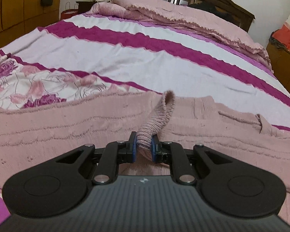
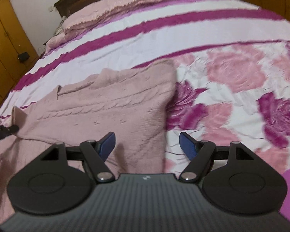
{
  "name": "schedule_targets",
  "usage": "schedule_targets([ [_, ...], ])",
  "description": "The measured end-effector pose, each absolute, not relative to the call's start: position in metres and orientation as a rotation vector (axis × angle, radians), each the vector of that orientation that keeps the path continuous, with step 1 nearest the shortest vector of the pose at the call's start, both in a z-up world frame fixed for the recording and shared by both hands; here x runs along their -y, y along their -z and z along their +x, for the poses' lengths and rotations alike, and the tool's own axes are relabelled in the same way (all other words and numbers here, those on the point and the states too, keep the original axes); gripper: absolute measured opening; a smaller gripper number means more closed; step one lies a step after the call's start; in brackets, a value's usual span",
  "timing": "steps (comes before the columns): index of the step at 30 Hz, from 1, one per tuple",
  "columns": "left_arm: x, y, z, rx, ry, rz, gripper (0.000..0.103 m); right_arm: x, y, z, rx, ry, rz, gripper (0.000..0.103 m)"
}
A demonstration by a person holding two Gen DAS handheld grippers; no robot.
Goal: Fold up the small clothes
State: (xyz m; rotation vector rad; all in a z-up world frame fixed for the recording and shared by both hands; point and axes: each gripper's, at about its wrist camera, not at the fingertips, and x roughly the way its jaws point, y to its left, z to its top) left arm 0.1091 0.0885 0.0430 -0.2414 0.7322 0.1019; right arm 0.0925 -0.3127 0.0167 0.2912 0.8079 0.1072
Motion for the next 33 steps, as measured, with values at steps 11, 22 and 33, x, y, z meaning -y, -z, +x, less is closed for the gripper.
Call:
schedule_targets([
  [11,-0.084,-0.055,0.099,-0.708,-0.048,-0.279,0.016,0.266,-0.029,0.073,-0.778,-0.160,0.009,0.064],
  [22,-0.081,-0.067,0.076,-0.705,0.030,-0.403,0.016,0.307,-0.038,0.066,-0.773,-0.003,-0.045,0.014],
  [33,-0.078,-0.033,0.069,-0.782,0.010,-0.351,0.017,0.333,-0.063,0.061,-0.797,-0.156,0.090,0.057],
])
